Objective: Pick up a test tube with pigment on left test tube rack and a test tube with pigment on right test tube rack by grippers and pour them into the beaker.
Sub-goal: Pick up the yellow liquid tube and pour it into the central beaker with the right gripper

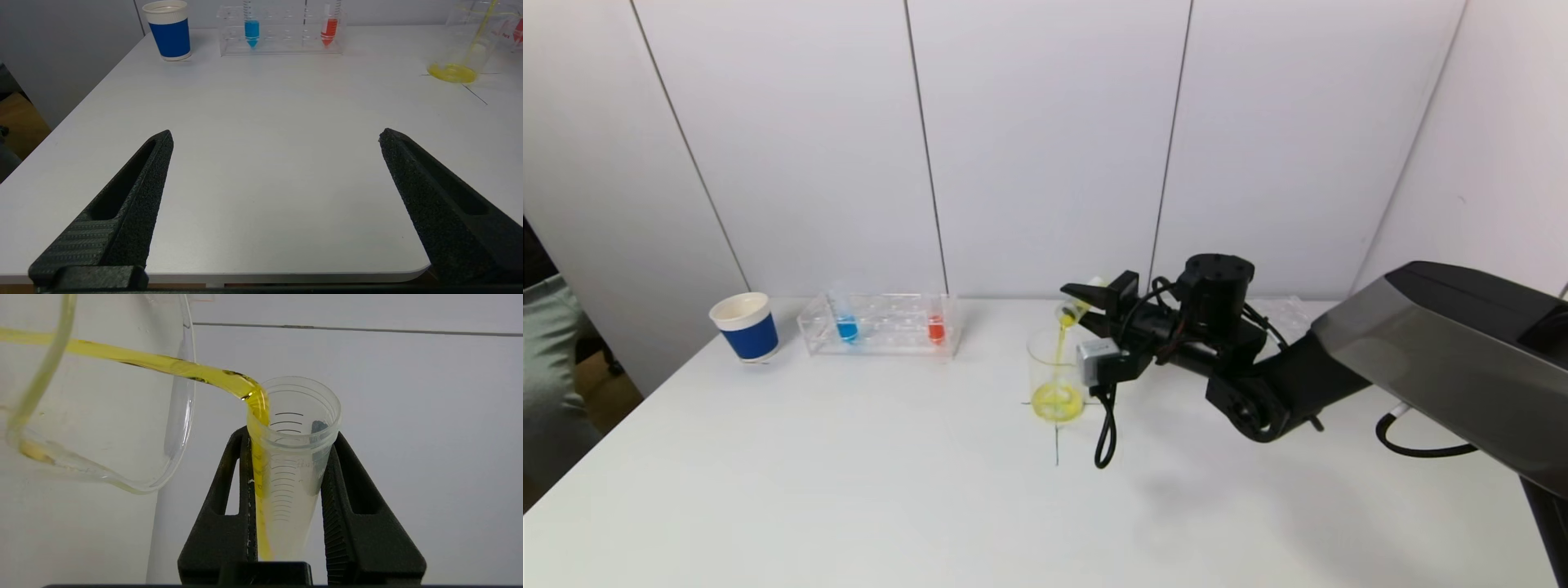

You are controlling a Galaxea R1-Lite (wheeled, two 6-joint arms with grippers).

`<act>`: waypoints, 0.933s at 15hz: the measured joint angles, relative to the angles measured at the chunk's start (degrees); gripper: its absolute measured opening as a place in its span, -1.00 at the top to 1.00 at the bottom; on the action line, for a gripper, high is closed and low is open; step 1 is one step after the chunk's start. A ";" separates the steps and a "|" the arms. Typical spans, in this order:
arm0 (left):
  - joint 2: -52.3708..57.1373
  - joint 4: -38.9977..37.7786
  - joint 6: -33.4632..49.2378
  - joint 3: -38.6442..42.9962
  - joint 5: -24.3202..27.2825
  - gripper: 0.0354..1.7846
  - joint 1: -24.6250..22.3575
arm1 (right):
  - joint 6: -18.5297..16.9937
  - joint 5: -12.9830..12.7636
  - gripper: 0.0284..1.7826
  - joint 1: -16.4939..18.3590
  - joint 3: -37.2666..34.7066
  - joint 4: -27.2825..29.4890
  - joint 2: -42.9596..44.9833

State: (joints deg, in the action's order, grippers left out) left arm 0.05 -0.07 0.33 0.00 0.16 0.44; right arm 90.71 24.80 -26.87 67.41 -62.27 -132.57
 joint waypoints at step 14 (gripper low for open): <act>0.00 0.00 0.00 0.00 0.00 -0.98 0.00 | 11.17 -0.07 0.45 -0.09 1.74 7.64 2.36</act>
State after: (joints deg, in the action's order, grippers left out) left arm 0.05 -0.07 0.33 0.00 0.16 0.44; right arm 101.88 24.72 -26.95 69.16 -54.63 -130.21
